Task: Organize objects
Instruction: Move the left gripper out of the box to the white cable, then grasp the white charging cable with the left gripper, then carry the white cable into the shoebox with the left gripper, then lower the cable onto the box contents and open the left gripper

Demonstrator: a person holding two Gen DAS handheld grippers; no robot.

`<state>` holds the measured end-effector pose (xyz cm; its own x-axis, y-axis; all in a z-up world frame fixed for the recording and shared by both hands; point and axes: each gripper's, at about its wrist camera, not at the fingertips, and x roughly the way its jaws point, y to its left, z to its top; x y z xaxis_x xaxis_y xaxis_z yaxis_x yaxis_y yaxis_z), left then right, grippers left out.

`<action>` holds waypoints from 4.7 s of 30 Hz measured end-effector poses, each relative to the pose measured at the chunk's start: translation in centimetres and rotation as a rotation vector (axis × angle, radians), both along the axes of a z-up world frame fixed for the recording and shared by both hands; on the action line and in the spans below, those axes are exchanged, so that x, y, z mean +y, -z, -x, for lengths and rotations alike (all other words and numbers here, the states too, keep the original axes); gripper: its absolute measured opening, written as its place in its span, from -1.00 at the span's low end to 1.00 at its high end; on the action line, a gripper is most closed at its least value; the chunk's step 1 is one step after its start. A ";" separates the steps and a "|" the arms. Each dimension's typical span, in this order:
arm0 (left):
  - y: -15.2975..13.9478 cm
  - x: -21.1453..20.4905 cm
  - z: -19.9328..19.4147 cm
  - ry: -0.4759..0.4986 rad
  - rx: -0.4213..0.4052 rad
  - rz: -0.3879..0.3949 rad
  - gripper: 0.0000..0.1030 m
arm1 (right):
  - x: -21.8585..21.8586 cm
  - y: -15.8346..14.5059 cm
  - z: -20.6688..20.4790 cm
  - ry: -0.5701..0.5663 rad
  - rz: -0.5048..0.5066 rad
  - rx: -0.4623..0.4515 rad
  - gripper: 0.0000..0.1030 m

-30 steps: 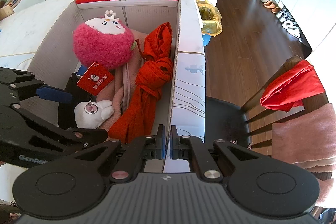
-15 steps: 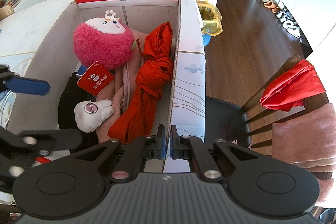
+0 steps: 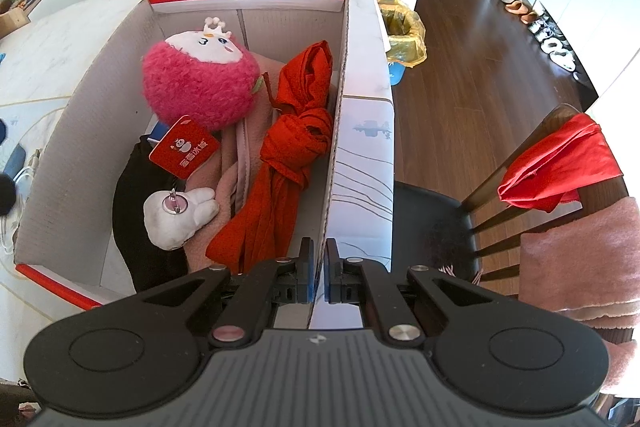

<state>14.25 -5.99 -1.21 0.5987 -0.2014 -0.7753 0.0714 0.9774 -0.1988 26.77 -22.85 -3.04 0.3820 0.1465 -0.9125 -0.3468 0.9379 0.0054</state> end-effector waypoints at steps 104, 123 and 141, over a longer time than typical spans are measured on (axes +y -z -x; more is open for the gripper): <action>-2.5 3.2 1.5 -0.008 -0.133 0.200 -0.95 | 0.3 0.1 0.3 0.011 0.019 0.003 -0.92; 1.4 -6.6 -3.2 0.282 -0.096 0.012 -0.95 | 0.4 0.1 0.2 0.006 0.017 0.005 -0.92; 7.4 -7.8 -5.3 0.303 0.089 -0.013 -0.96 | 0.3 0.1 0.1 0.012 0.004 0.007 -0.92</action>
<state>19.52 -13.77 -8.59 0.4428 -0.3500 -0.8255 0.3427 0.9168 -0.2049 26.68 -22.57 -3.18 0.3776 0.1380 -0.9156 -0.3357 0.9420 0.0036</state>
